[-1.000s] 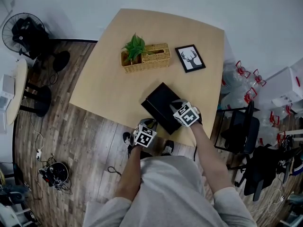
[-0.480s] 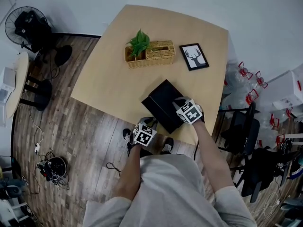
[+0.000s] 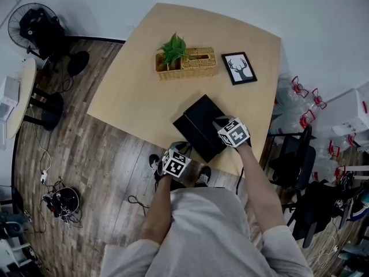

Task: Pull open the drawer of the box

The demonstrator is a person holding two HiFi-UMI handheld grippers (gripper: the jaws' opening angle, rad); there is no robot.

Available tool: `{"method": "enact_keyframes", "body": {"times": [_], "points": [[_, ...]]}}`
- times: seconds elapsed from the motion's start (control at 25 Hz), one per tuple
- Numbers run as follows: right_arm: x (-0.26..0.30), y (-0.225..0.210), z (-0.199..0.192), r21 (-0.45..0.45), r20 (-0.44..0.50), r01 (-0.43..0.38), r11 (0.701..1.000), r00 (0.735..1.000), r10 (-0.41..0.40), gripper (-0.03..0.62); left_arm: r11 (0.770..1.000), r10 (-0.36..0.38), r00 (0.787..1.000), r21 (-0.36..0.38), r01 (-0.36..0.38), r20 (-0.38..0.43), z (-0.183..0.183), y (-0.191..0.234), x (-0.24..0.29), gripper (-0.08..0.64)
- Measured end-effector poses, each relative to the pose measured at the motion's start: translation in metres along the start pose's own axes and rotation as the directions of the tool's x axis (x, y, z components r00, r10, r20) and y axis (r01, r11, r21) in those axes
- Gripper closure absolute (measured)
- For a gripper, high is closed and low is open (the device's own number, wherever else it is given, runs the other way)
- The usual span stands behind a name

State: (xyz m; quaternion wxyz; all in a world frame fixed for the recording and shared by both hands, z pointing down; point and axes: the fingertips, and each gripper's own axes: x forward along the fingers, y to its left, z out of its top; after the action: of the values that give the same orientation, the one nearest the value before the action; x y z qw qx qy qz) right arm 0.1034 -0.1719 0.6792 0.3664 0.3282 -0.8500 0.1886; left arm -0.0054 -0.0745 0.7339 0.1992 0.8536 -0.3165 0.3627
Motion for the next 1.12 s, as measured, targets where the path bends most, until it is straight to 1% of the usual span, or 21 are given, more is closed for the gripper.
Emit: {"method": "enact_keyframes", "body": {"times": [0.12, 0.2, 0.32, 0.4, 0.56, 0.72, 0.84, 0.92, 1.12], "points": [[-0.001, -0.002, 0.0, 0.007, -0.001, -0.005, 1.0, 1.0, 0.005, 0.591, 1.0, 0.003, 1.0, -0.009, -0.003, 0.003, -0.002, 0.001, 0.0, 0.434], [-0.001, -0.002, 0.0, -0.011, -0.002, -0.001, 1.0, 1.0, 0.001, 0.591, 1.0, 0.003, 1.0, -0.01, -0.003, 0.004, -0.002, 0.0, -0.001, 0.434], [0.0, 0.003, 0.001, -0.1, -0.029, -0.002, 0.995, 1.0, -0.001, 0.591, 1.0, 0.004, 1.0, -0.011, -0.004, 0.005, -0.004, 0.0, -0.004, 0.434], [0.002, 0.006, 0.002, -0.151, -0.051, -0.026, 0.988, 0.999, 0.018, 0.591, 1.0, 0.006, 1.0, -0.015, -0.006, 0.003, -0.006, 0.001, -0.005, 0.434], [0.004, 0.008, 0.004, -0.199, -0.04, -0.073, 0.977, 0.997, 0.066, 0.591, 1.0, 0.006, 1.0, -0.019, -0.006, 0.0, -0.007, 0.003, -0.006, 0.434], [0.003, 0.011, 0.002, -0.29, -0.044, -0.09, 0.953, 0.996, 0.081, 0.591, 1.0, 0.006, 1.0, -0.015, -0.006, 0.0, -0.008, 0.001, -0.007, 0.434], [0.006, 0.013, -0.004, -0.337, -0.047, -0.106, 0.935, 0.994, 0.095, 0.591, 1.0, 0.006, 1.0, -0.014, -0.006, -0.005, -0.009, 0.001, -0.007, 0.434], [0.004, 0.013, -0.004, -0.357, -0.034, -0.108, 0.928, 0.994, 0.102, 0.591, 1.0, 0.007, 1.0, -0.016, -0.007, -0.008, -0.009, 0.001, -0.007, 0.434], [0.006, 0.015, -0.005, -0.365, -0.015, -0.098, 0.926, 0.995, 0.099, 0.591, 1.0, 0.01, 1.0, -0.019, -0.01, -0.001, -0.009, 0.002, -0.01, 0.434]]}}
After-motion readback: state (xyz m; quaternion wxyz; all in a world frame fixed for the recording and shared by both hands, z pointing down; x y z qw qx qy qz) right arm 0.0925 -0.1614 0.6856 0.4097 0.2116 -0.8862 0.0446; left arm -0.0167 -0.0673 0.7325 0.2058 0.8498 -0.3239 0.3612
